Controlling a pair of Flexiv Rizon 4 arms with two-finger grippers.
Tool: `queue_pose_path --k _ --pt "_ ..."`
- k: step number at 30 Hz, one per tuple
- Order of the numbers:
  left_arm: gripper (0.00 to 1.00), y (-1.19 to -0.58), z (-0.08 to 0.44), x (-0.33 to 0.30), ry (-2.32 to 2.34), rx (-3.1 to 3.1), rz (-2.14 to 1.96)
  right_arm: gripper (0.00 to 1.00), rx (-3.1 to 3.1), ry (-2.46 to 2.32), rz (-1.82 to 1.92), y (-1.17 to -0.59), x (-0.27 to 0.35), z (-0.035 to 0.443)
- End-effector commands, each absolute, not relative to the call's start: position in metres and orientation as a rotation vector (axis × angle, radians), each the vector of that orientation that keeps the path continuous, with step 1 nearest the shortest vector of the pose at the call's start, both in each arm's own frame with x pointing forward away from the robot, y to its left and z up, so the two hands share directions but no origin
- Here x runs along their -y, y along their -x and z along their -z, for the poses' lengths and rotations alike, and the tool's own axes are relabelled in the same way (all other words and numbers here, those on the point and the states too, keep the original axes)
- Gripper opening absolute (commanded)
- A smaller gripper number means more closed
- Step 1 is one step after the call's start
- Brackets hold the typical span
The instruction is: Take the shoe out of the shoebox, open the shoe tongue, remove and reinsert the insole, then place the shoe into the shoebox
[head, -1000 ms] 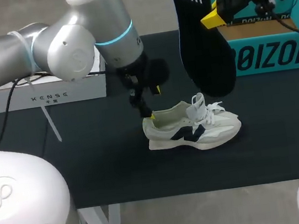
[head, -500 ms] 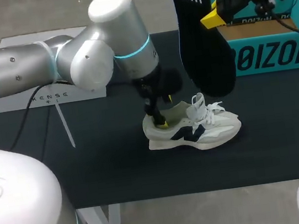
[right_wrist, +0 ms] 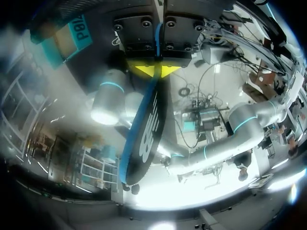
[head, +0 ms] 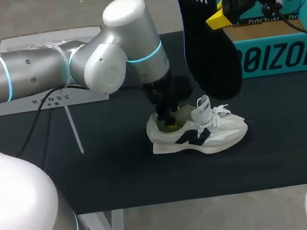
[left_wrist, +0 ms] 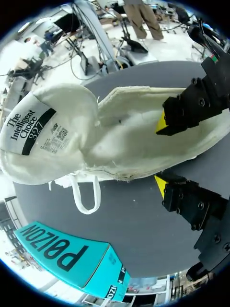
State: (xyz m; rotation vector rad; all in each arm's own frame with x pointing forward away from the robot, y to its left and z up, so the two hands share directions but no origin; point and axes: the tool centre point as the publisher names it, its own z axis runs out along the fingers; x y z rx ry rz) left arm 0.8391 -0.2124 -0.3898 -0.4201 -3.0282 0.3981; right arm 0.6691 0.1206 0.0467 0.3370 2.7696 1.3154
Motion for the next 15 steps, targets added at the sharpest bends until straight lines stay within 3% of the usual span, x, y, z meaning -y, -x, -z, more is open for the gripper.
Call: queue_pose_path --k 1,15 --pt "0.00 -0.8415 0.3902 0.2178 0.431 3.018 -0.382 0.00 -2.775 -0.337 -1.310 -0.6712 -0.1222 -0.0477" --pt "0.00 -0.8365 0.3858 0.2239 0.567 2.954 -0.382 0.00 -2.775 -0.337 -1.310 -0.6712 -0.1222 -0.0477"
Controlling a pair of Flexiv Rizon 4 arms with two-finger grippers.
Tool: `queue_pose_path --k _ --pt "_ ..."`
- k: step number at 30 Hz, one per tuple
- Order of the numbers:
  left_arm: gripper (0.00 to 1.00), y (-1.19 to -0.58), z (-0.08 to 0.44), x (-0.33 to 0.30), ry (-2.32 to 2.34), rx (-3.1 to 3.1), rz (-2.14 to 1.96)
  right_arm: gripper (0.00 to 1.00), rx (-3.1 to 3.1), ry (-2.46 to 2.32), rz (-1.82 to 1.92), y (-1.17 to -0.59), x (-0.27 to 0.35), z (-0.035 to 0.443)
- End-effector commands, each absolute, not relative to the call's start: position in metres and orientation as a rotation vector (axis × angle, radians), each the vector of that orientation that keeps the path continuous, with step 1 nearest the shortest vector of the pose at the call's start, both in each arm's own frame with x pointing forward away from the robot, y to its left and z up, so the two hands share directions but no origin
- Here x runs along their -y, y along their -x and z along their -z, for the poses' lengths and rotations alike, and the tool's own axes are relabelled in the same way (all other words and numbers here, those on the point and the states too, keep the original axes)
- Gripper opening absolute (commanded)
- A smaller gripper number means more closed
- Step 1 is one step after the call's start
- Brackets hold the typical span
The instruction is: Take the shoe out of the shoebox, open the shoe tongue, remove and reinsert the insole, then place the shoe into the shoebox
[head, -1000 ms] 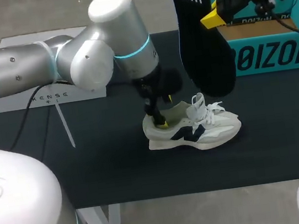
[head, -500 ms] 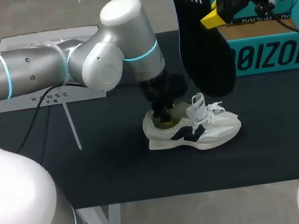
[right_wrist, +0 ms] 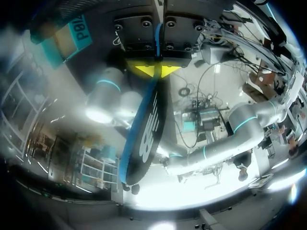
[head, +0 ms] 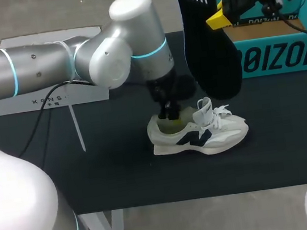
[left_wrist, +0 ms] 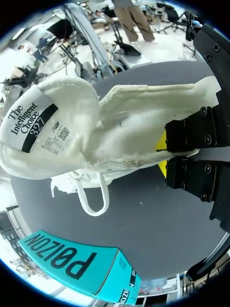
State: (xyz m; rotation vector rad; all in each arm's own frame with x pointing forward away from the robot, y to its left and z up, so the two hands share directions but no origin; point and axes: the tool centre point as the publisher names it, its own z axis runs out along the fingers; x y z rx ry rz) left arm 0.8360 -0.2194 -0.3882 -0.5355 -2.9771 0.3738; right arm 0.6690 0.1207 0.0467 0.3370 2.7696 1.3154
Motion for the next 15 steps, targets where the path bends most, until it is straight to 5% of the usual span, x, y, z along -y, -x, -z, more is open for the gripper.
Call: queue_pose_path --k 1,15 --pt "0.00 -0.837 0.383 0.224 0.589 2.953 -0.388 0.00 -2.775 -0.337 -1.310 -0.671 -0.122 -0.048" --pt "0.00 -0.875 0.326 0.208 1.123 2.782 -0.307 0.00 -2.775 -0.337 -1.310 -0.671 -0.122 -0.048"
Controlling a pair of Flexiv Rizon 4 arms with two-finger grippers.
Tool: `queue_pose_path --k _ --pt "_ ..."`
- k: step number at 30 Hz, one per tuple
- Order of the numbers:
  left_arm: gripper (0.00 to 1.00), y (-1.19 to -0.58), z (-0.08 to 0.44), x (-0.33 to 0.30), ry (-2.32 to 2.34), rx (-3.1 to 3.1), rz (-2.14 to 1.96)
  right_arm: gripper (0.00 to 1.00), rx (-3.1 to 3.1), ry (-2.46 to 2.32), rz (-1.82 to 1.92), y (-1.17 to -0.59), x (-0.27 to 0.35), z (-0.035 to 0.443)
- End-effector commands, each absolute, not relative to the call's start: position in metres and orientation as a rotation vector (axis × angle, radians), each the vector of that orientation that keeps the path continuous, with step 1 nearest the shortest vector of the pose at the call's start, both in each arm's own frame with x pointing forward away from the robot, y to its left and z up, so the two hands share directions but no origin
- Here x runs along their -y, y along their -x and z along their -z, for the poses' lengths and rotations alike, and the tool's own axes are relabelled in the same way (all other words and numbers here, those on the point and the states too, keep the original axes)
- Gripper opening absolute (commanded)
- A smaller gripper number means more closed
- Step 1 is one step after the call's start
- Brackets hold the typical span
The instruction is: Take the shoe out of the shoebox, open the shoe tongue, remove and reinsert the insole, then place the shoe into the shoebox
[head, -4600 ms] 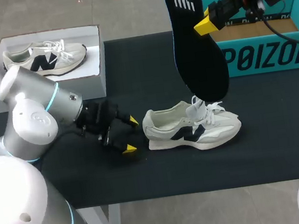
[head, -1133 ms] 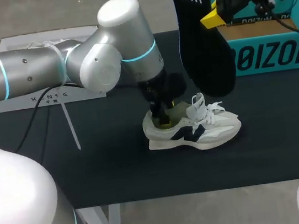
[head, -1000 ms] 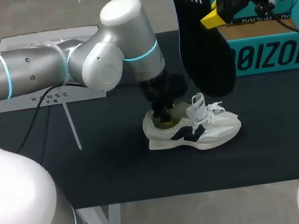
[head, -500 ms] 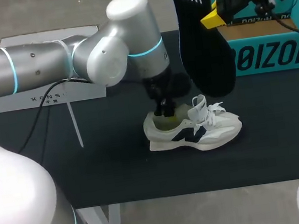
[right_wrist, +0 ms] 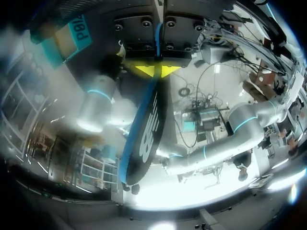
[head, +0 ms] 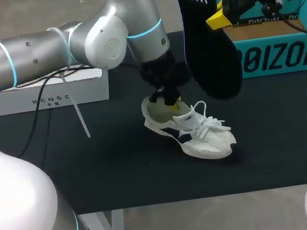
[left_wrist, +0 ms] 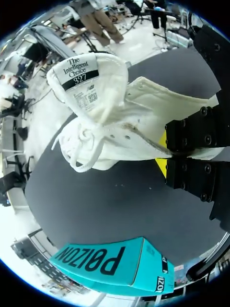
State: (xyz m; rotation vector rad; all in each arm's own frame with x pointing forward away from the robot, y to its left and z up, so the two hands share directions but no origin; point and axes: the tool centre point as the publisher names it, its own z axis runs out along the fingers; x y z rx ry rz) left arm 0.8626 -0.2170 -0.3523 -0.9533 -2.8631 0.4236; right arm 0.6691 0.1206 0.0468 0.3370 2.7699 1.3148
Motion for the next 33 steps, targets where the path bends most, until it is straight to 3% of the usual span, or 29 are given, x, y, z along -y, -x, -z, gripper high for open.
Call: queue_pose_path --k 1,11,33 --pt "0.00 -0.877 0.323 0.205 1.198 2.694 -0.282 0.00 -2.775 -0.337 -1.310 -0.671 -0.122 -0.048" --pt "0.00 -0.901 0.301 0.202 1.647 2.303 -0.206 0.00 -2.775 -0.337 -1.310 -0.671 -0.122 -0.048" --pt "0.00 -0.857 0.344 0.261 1.987 2.028 -0.111 0.00 -2.775 -0.337 -1.310 -0.671 -0.122 -0.048"
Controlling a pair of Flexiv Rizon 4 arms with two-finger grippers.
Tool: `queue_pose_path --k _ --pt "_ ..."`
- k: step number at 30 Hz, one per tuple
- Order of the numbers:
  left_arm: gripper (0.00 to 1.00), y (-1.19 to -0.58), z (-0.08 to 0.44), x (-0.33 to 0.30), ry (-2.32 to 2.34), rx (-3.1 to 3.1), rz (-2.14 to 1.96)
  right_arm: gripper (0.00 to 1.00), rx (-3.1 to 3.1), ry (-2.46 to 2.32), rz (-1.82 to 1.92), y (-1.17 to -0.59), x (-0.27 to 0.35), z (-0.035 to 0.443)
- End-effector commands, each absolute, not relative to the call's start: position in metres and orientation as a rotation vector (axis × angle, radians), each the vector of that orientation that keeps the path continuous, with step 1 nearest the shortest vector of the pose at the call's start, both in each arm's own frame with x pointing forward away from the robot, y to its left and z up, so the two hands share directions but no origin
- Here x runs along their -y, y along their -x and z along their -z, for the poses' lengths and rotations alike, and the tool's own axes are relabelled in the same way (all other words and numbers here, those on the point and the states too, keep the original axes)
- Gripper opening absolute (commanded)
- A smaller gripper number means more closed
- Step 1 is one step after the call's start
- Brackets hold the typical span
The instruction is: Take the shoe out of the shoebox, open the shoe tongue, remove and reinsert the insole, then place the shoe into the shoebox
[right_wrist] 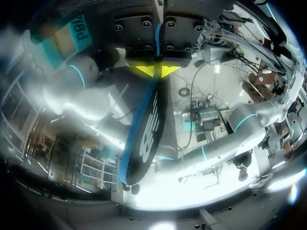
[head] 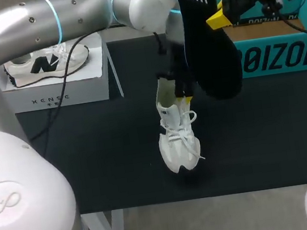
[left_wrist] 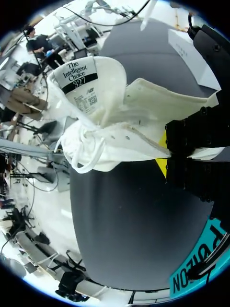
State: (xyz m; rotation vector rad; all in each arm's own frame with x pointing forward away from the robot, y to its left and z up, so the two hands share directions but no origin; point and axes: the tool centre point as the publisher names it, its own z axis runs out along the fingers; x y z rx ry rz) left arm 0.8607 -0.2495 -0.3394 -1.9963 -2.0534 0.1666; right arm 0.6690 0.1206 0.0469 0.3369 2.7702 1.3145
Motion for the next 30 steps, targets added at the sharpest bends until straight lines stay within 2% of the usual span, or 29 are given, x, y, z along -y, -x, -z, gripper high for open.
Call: queue_pose_path --k 1,21,22,23,24,30 --pt "0.00 -0.856 0.345 0.263 1.987 2.024 -0.121 0.00 -2.775 -0.337 -1.310 -0.671 -0.122 -0.048" --pt "0.00 -0.846 0.369 0.279 1.963 2.054 -0.145 0.00 -2.775 -0.337 -1.310 -0.671 -0.122 -0.048" --pt "0.24 -0.847 0.367 0.279 1.960 2.063 -0.153 0.00 -2.775 -0.337 -1.310 -0.671 -0.122 -0.048" --pt "0.84 -0.848 0.366 0.279 1.960 2.078 -0.153 0.00 -2.775 -0.337 -1.310 -0.671 -0.122 -0.048" --pt "1.00 -0.850 0.363 0.280 1.968 2.086 -0.167 0.00 -2.775 -0.337 -1.310 -0.671 -0.122 -0.048" --pt "1.00 -0.858 0.349 0.279 2.006 2.185 -0.228 0.00 -2.775 -0.337 -1.310 -0.671 -0.122 -0.048"
